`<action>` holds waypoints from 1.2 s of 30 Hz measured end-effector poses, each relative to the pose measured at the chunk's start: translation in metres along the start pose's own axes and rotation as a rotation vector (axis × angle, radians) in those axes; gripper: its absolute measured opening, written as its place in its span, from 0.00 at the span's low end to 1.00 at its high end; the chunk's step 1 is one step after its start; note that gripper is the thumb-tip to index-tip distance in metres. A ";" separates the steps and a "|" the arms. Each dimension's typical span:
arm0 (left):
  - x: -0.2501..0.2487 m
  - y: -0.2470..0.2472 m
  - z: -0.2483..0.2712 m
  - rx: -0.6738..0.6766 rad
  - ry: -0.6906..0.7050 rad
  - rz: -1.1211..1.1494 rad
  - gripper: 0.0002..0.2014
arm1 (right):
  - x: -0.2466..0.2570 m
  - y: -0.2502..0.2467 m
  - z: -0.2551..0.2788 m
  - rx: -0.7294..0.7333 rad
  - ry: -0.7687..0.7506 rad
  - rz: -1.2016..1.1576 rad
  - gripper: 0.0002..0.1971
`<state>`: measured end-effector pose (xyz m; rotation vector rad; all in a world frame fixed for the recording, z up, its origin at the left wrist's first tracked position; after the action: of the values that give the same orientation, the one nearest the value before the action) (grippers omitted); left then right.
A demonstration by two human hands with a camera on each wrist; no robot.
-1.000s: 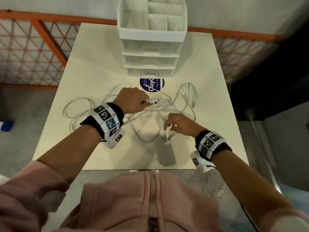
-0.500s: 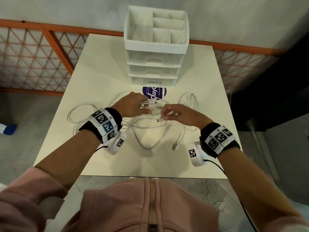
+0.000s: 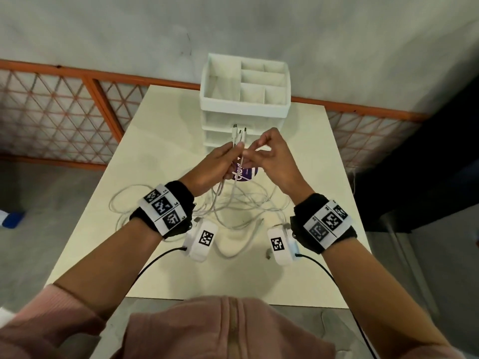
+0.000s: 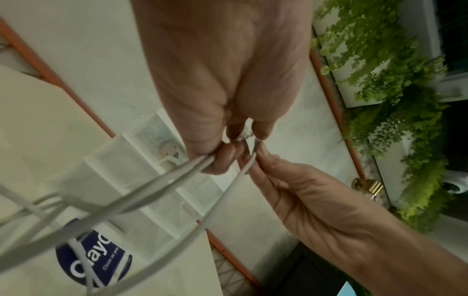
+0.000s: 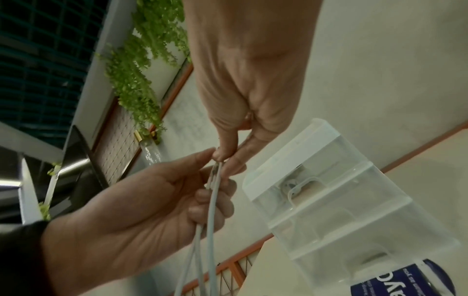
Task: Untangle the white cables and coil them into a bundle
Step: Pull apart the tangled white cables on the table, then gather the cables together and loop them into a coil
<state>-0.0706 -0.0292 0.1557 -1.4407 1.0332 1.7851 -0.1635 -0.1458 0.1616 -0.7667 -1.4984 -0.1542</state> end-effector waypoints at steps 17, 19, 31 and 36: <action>-0.050 0.008 0.004 0.080 0.161 0.251 0.17 | 0.010 0.028 0.008 0.680 0.001 0.059 0.22; -0.063 0.005 0.007 0.089 0.194 0.317 0.16 | 0.007 0.032 0.006 0.699 -0.038 0.246 0.07; -0.071 -0.043 0.023 -0.103 0.364 -0.242 0.11 | -0.035 -0.041 -0.023 0.332 -0.063 0.882 0.17; -0.032 -0.029 0.005 0.015 0.154 -0.725 0.12 | 0.020 -0.042 -0.033 0.359 -0.148 0.575 0.07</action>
<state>-0.0415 -0.0094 0.1817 -1.6803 0.4823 1.1517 -0.1564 -0.1885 0.1994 -0.8942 -1.3334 0.5985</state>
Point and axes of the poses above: each hand's wrist, its own z-axis away from the middle knuckle, its own y-axis out of the palm, x = y × z, the point moved 1 cm from there along -z, towards the middle knuckle, and after that the axes turned 15 degrees about z, right-handed, at the moved point
